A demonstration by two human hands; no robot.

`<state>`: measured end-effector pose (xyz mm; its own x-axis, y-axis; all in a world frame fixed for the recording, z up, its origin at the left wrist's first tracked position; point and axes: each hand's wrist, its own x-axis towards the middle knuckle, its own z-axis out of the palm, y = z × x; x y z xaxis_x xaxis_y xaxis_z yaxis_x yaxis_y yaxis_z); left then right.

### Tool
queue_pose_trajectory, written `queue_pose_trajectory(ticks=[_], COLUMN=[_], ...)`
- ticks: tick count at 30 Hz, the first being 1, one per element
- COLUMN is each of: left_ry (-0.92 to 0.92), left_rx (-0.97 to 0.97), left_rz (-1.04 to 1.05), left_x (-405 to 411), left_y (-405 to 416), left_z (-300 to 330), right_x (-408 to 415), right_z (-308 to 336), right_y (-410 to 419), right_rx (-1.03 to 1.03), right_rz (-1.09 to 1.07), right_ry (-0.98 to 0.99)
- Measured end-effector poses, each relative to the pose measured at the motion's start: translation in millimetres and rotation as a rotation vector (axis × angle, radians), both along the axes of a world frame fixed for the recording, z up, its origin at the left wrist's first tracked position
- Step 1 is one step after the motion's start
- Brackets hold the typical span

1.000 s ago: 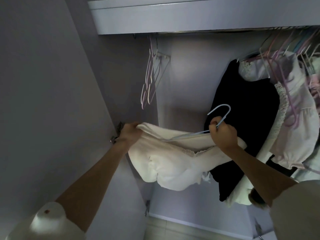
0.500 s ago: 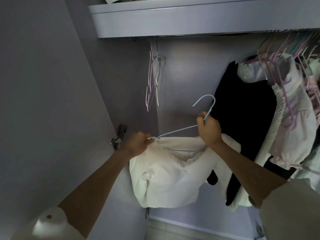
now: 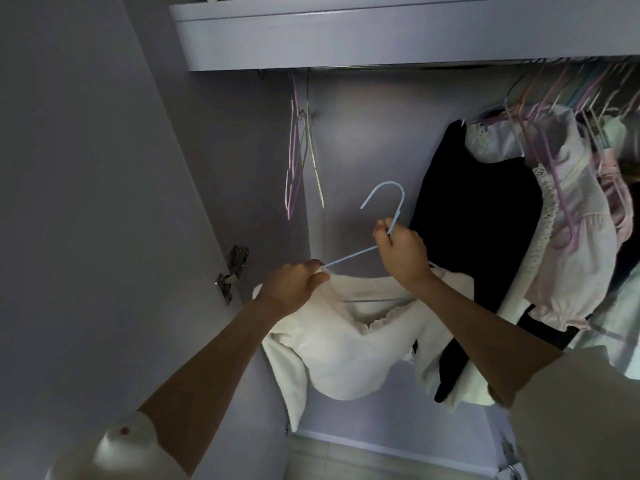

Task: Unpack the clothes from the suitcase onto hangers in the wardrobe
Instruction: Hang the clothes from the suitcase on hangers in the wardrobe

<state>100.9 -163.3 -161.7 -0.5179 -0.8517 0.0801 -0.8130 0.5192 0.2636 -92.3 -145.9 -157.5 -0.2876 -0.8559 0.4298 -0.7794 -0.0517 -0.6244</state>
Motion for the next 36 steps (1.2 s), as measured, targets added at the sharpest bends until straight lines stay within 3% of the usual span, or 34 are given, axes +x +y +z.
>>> queue_pose_trajectory(ticks=[3,6,8,11,15,21,25,31,36], left_ry=[-0.069,0.067,0.127,0.132,0.170,0.207,0.179,-0.005,0.141], left_rx=[-0.128,-0.293,-0.264,-0.239,-0.202,-0.216,-0.224,-0.020,0.046], left_rz=[0.066,0.111,0.181,0.241,0.283,0.233,0.191,0.208,0.124], left_x=[6,15,24,32,28,19,2,-26,-47], left_y=[-3,-5,-7,-9,-13,-16,-13,-8,-5], left_z=[-11,-23,-25,-24,-24,-25,-18,-34,-43], right_x=[-1,-8,-28,-67,-86,-93,-99,-93,-98], right_z=[-5,-4,-12,-32,-50,-49,-51,-59,-64], right_y=[1,7,11,20,28,45,57,75,92], right_rx=[-0.021,0.020,0.056,0.234,0.627,0.544,0.528,0.513,0.720], right_rz=[0.066,0.150,0.072,-0.092,0.018,0.100,0.035,-0.054,-0.136], right_ry=[-0.132,-0.383,-0.305,-0.015,0.273,0.455,0.456,0.360,0.238])
